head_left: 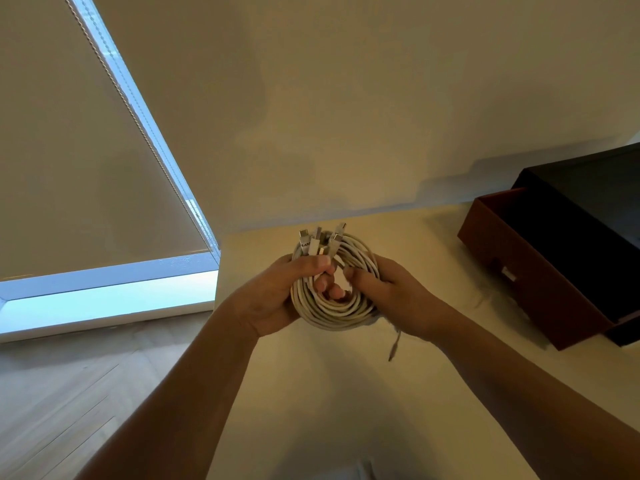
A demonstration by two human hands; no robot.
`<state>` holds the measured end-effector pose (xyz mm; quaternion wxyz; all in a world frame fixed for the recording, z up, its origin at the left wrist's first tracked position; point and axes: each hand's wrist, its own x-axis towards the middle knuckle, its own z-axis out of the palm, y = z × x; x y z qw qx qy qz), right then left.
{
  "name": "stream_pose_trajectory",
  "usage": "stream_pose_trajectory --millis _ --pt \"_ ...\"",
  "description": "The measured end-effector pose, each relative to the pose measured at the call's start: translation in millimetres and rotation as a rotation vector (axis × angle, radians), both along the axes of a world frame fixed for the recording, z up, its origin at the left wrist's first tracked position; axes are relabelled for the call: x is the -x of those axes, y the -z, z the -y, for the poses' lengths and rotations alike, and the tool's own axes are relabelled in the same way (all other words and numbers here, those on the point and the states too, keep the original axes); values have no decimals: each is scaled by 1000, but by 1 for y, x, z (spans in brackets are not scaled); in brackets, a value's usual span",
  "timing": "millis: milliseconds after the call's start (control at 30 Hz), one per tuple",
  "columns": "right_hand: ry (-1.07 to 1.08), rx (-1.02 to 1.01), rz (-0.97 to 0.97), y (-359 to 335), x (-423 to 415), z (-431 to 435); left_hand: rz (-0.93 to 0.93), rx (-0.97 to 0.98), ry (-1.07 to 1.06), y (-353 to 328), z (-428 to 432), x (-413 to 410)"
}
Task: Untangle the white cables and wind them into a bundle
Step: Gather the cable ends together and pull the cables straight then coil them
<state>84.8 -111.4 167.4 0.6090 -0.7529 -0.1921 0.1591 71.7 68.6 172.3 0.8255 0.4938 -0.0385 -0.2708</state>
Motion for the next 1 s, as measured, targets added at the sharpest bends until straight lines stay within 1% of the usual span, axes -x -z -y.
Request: stream_pose_trajectory --millis 100,200,367,433,533,667,700,767,800,833,933,1000 --pt "41 42 19 -1 -3 3 -71 -54 -136 -3 8 1" --pt "77 48 -43 6 -3 4 -100 -78 -184 -5 17 1" --pt "-29 -60 -209 8 -1 8 -137 106 -72 3 15 1" --pt "-45 -59 -233 8 0 8 -121 121 4 5 13 1" --pt "-35 -22 -193 10 0 9 -132 55 23 5 10 2" --pt "22 -6 -152 10 -2 10 -170 -5 -111 7 9 1" --pt "47 4 -137 11 -3 9 -132 -74 -145 7 10 1" --pt "68 18 -114 11 -2 7 -2 -313 -178 6 12 1" --pt "62 26 -108 11 -2 6 45 -394 -198 5 14 2" --pt "51 39 -105 9 -2 4 62 -429 -227 5 16 2" --pt "57 42 -99 9 -3 2 29 -364 -330 1 22 1" --pt "61 52 -100 10 -4 3 22 -356 -383 2 27 -1"
